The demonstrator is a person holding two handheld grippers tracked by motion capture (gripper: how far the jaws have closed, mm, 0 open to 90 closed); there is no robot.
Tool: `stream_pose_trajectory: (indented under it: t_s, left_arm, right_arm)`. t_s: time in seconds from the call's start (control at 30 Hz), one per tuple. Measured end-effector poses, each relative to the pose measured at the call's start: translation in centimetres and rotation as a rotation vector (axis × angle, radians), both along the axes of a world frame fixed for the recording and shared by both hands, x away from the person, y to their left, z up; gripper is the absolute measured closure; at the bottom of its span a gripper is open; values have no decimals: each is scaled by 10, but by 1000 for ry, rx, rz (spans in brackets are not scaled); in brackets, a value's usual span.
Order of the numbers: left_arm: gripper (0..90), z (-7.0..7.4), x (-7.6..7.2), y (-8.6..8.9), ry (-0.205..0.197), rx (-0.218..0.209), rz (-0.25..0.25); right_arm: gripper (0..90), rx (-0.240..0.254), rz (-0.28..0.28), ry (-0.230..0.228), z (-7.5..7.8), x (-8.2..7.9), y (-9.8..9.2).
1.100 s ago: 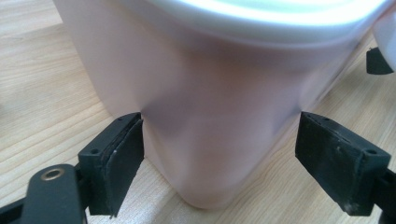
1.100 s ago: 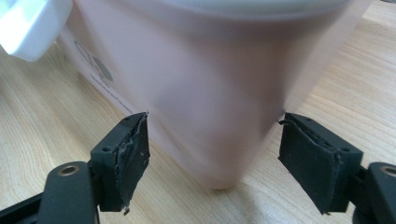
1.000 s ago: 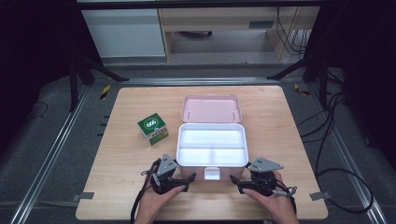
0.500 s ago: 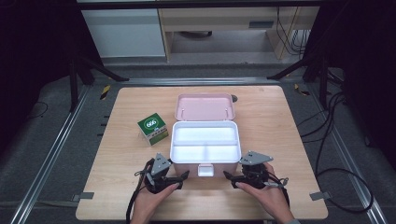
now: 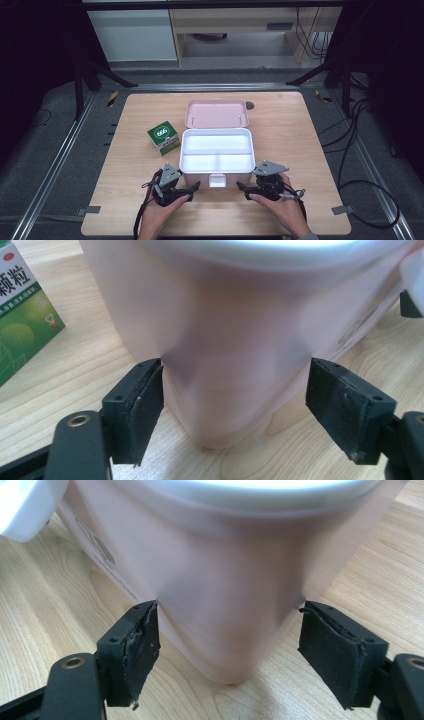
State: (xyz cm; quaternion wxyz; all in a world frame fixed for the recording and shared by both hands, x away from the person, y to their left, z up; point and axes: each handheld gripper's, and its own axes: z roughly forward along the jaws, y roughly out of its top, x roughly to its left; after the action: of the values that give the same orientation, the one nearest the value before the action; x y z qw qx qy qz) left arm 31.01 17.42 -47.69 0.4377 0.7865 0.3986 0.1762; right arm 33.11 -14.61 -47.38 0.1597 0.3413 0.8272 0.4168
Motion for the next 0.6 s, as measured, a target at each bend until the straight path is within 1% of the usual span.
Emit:
stream_pose_trajectory:
  t_s: [0.03,0.07,0.1,0.17,0.27,0.33,0.4,0.43,0.47,0.5,0.53,0.6]
  left_arm:
    - [239,0,0,1,0,-1,-10]
    - [237,1,0,3,2,-14,-19]
    - [217,1,0,5,3,-18,-27]
    - [180,5,-1,9,-4,10,-47]
    - [144,11,-2,19,1,12,-70]
    - [120,18,-2,26,-3,37,-88]
    - [100,28,0,35,-4,44,-89]
    - [97,34,1,40,-12,42,-90]
    - [97,42,3,45,-21,47,-94]
    - [92,48,5,48,-23,57,-99]
    - [85,54,8,52,-24,63,-102]
    - [77,67,14,57,-24,59,-110]
  right_arm:
    - [235,7,0,-2,-1,0,0]
    - [213,15,5,1,-2,0,-1]
    - [175,16,4,10,-4,0,-2]
    - [138,3,0,25,-9,-2,-4]
    - [117,-4,2,35,-12,-7,-11]
    - [118,-5,-2,35,-13,-10,-17]
    - [121,1,-8,32,-12,-14,-23]
    - [124,1,-8,27,-12,-15,-25]
    - [124,4,-11,24,-12,-17,-28]
    - [126,10,-11,17,-11,-18,-30]
    - [124,12,-12,16,-11,-19,-32]
    - [119,23,-16,16,-11,-19,-35]
